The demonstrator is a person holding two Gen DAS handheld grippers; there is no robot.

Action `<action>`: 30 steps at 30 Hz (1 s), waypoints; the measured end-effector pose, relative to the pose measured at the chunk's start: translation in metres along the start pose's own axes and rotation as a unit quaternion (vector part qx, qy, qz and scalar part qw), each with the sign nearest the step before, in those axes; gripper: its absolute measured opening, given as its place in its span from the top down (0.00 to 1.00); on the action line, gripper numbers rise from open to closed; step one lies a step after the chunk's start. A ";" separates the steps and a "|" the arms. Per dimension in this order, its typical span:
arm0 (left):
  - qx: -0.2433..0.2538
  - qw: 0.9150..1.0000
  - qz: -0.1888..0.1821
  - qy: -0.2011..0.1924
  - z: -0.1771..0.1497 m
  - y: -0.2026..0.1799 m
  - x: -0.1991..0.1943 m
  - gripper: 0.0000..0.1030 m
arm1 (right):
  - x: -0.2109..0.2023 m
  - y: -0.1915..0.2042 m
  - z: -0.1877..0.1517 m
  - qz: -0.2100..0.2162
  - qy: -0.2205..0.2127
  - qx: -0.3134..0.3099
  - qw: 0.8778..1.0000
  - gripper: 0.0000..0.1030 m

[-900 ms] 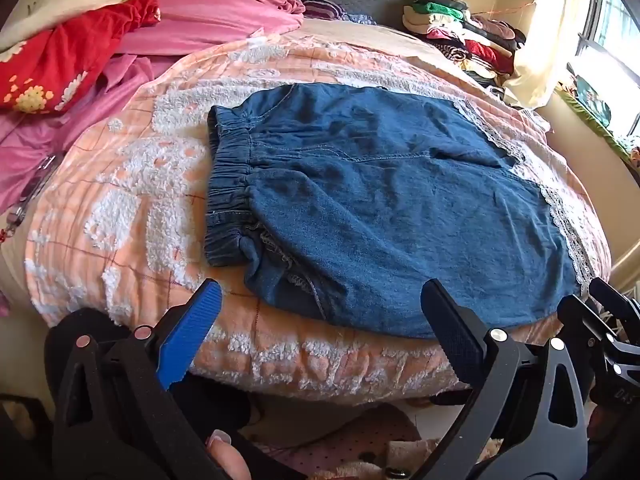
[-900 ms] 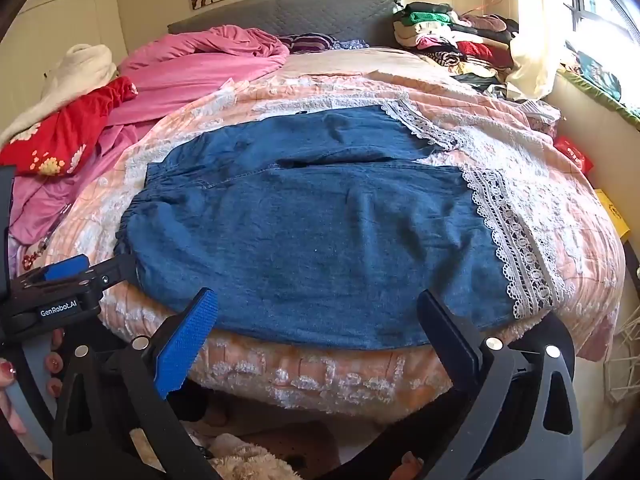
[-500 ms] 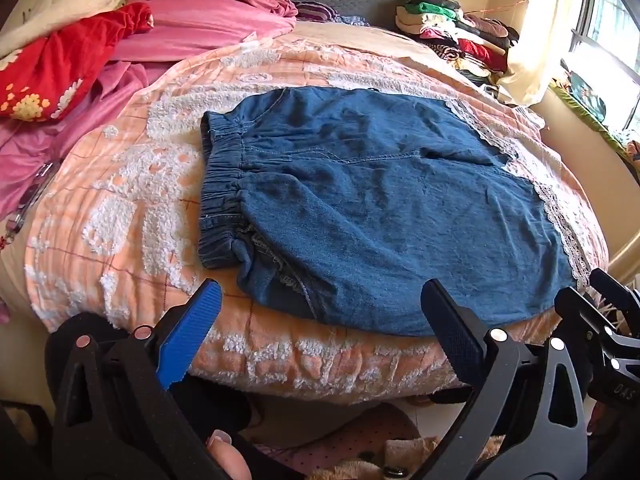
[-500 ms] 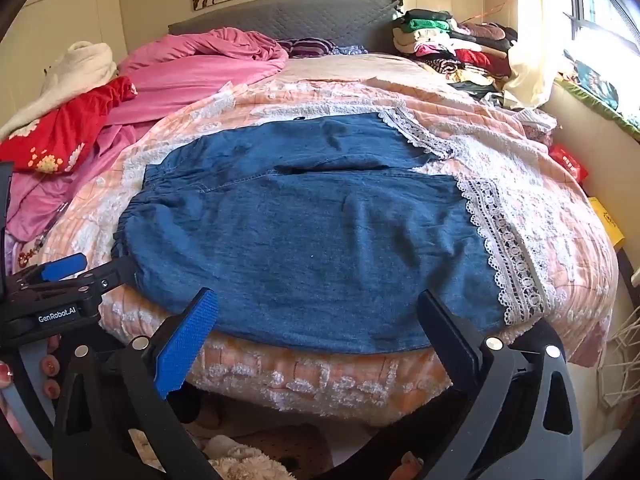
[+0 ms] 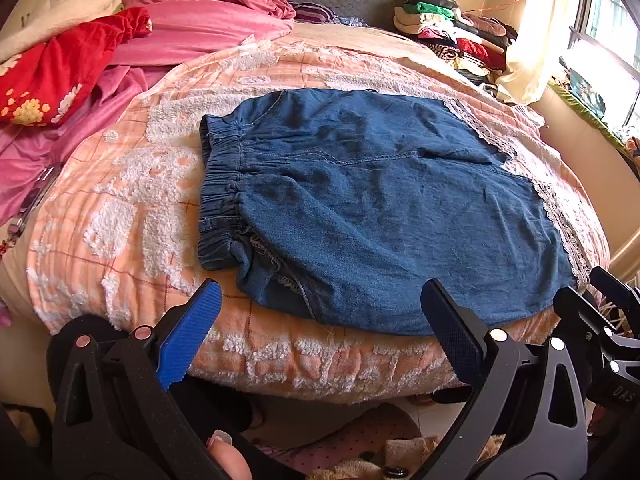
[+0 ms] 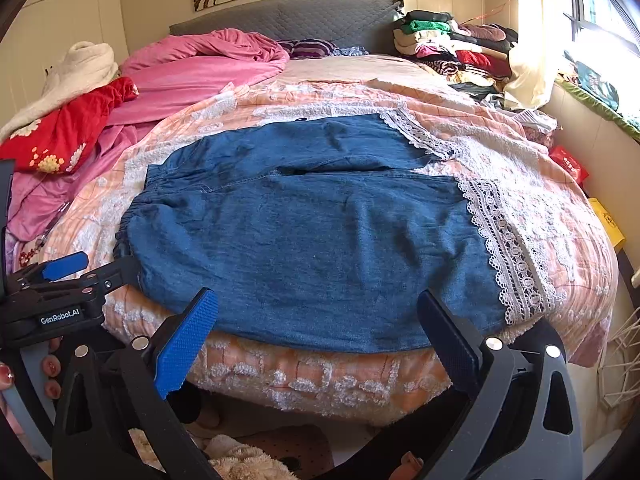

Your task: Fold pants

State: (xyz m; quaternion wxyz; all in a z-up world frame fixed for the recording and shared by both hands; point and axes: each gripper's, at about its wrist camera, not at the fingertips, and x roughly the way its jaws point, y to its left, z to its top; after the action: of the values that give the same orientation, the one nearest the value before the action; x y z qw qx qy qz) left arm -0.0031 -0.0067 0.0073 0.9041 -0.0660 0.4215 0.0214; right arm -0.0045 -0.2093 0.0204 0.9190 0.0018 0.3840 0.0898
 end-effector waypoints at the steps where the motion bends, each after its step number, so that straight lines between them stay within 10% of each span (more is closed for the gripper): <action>1: 0.001 1.000 -0.001 -0.001 0.000 0.000 0.000 0.09 | 0.000 0.001 0.000 0.000 0.000 -0.001 1.000 0.04; 30: 0.006 1.000 0.001 -0.007 0.001 0.000 -0.001 0.09 | 0.000 0.002 0.000 0.004 0.001 0.000 1.000 0.04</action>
State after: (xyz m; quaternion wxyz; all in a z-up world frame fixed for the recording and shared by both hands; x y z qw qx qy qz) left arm -0.0025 -0.0066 0.0089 0.9075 -0.0595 0.4152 0.0204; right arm -0.0048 -0.2075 0.0206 0.9181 0.0033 0.3852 0.0933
